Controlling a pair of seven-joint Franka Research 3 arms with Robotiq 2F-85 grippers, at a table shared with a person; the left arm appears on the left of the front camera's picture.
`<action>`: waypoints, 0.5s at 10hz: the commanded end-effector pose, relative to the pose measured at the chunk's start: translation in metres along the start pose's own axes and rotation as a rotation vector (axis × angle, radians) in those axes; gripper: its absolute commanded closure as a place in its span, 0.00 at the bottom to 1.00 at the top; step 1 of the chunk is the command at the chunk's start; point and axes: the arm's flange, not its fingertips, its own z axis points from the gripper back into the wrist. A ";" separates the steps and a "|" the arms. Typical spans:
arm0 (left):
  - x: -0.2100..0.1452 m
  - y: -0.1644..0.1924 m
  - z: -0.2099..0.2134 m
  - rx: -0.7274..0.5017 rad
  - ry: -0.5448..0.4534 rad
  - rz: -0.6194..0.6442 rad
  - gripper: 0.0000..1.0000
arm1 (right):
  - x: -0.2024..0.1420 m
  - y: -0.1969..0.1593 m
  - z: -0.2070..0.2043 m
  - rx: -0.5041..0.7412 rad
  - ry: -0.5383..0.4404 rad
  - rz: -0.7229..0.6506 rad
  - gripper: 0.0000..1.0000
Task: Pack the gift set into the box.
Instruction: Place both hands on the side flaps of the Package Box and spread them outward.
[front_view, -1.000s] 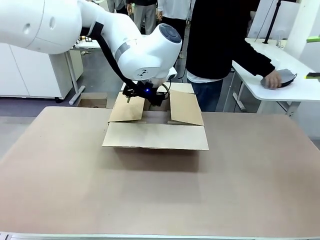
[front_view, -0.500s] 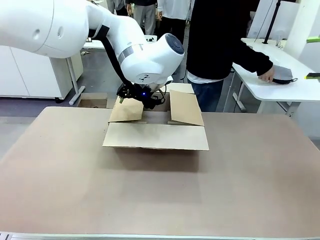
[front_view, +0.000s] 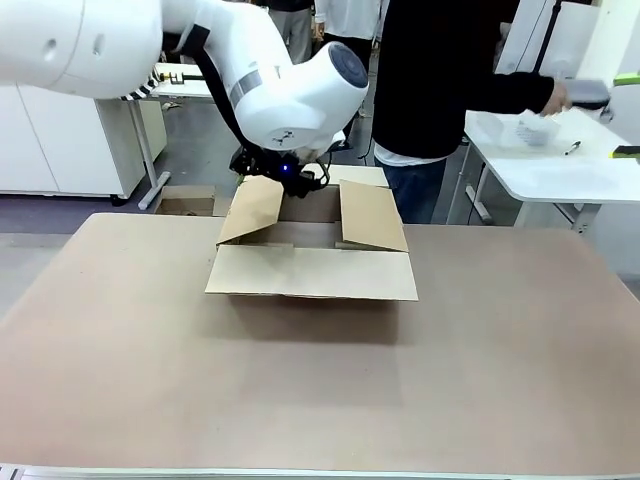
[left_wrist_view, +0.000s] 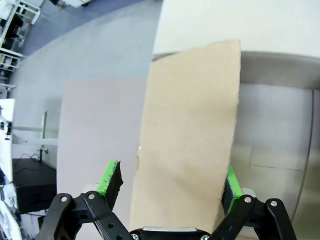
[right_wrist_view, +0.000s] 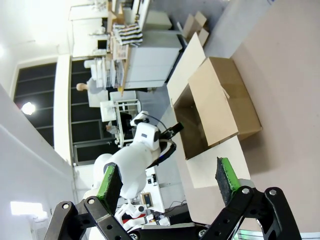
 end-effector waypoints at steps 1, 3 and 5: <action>-0.006 0.026 0.008 0.026 -0.069 0.068 0.00 | 0.001 0.001 -0.004 0.022 0.000 0.020 0.00; 0.001 0.049 0.016 -0.010 -0.069 0.097 0.00 | 0.001 0.001 -0.004 0.022 0.000 0.020 0.00; 0.008 0.075 0.012 -0.014 -0.064 0.142 0.00 | 0.001 0.001 -0.004 0.022 0.000 0.020 0.00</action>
